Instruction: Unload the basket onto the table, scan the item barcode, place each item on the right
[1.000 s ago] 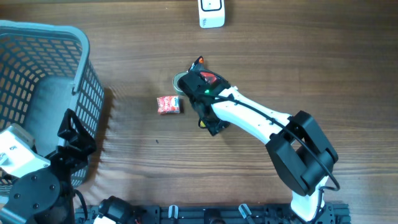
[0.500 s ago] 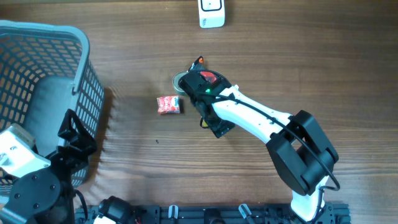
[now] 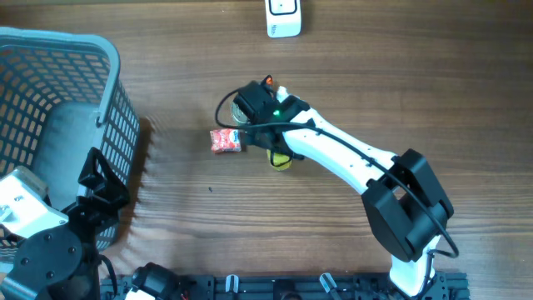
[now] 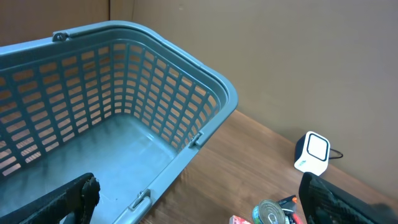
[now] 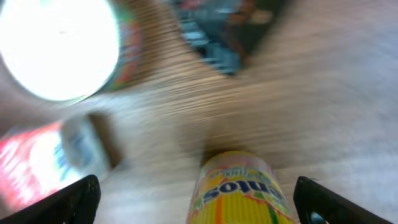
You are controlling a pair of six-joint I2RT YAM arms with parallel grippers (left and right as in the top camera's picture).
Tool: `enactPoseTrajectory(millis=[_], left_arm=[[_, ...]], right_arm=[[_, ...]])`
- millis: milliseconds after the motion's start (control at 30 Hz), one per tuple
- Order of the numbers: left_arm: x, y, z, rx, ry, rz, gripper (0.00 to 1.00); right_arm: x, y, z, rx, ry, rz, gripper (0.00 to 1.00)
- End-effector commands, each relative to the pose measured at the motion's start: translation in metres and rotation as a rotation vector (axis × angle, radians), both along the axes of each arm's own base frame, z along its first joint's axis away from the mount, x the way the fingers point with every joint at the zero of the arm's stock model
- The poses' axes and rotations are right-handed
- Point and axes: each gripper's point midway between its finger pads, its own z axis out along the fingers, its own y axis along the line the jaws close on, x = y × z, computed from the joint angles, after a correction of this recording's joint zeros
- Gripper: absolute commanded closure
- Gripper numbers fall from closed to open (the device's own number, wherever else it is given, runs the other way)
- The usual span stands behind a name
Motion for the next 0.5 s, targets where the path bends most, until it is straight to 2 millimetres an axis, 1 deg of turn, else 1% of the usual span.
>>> enactPoseTrajectory(millis=[0, 67, 100, 200, 233, 300, 333, 367, 400, 467], left_arm=[[0.001, -0.002, -0.002, -0.009, 0.003, -0.005, 0.00], [0.001, -0.002, -0.002, -0.009, 0.003, -0.005, 0.00], [0.001, -0.002, -0.002, -0.009, 0.003, -0.005, 0.00], [0.001, -0.002, -0.002, -0.009, 0.003, -0.006, 0.00], [0.001, -0.002, -0.002, -0.009, 0.003, -0.006, 0.00], [0.001, -0.002, -0.002, -0.009, 0.004, -0.006, 0.00], [0.001, -0.002, -0.002, -0.010, 0.004, -0.009, 0.00], [0.002, -0.003, -0.002, -0.012, 0.004, -0.013, 0.00], [0.002, -0.004, -0.002, -0.015, 0.005, -0.019, 0.00], [0.002, -0.005, -0.003, -0.017, 0.007, -0.025, 0.00]], right_arm=[[-0.013, 0.016, 0.011, 0.081, 0.070, 0.275, 0.00], [-0.018, 0.009, 0.009, 0.075, 0.109, 0.263, 0.00], [-0.017, 0.000, 0.008, 0.058, 0.123, 0.264, 0.01], [-0.016, -0.006, 0.008, 0.045, 0.126, 0.311, 0.00], [-0.016, -0.008, 0.008, 0.038, 0.127, 0.330, 0.02], [-0.018, -0.011, 0.007, 0.028, 0.137, 0.346, 0.08], [-0.018, -0.012, 0.007, 0.026, 0.140, 0.344, 0.09], [-0.019, -0.012, 0.006, 0.027, 0.142, 0.344, 0.07], [-0.019, -0.012, 0.006, 0.027, 0.140, 0.345, 0.01], [-0.018, -0.011, 0.003, 0.026, 0.136, 0.355, 0.00]])
